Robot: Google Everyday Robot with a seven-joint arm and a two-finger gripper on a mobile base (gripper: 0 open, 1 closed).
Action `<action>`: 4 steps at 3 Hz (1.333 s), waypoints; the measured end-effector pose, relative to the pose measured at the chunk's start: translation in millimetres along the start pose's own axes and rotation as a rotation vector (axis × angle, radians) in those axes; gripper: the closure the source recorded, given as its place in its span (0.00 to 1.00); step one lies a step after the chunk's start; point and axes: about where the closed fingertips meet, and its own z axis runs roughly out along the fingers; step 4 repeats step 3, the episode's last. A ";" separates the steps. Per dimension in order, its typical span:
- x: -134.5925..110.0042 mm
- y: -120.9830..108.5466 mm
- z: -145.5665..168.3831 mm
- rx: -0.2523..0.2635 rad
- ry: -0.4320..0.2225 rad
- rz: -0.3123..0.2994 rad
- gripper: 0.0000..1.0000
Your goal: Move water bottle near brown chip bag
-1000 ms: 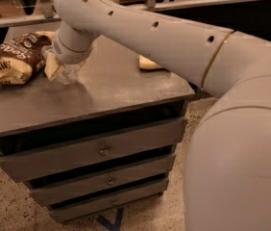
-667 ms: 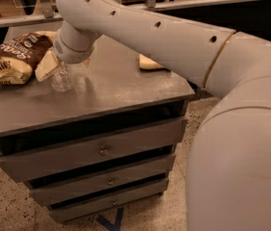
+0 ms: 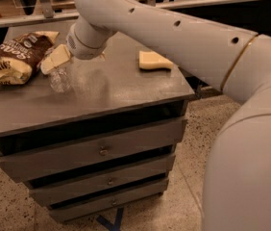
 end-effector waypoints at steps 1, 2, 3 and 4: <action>6.3 -40.8 -24.9 0.049 -0.043 0.065 0.00; 21.2 -88.8 -55.4 0.134 -0.076 0.146 0.00; 23.0 -93.5 -58.0 0.141 -0.078 0.157 0.00; 23.0 -93.5 -58.0 0.141 -0.078 0.157 0.00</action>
Offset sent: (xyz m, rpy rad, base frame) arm 0.0349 -0.1916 0.0238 -0.0082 -0.0685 -0.3937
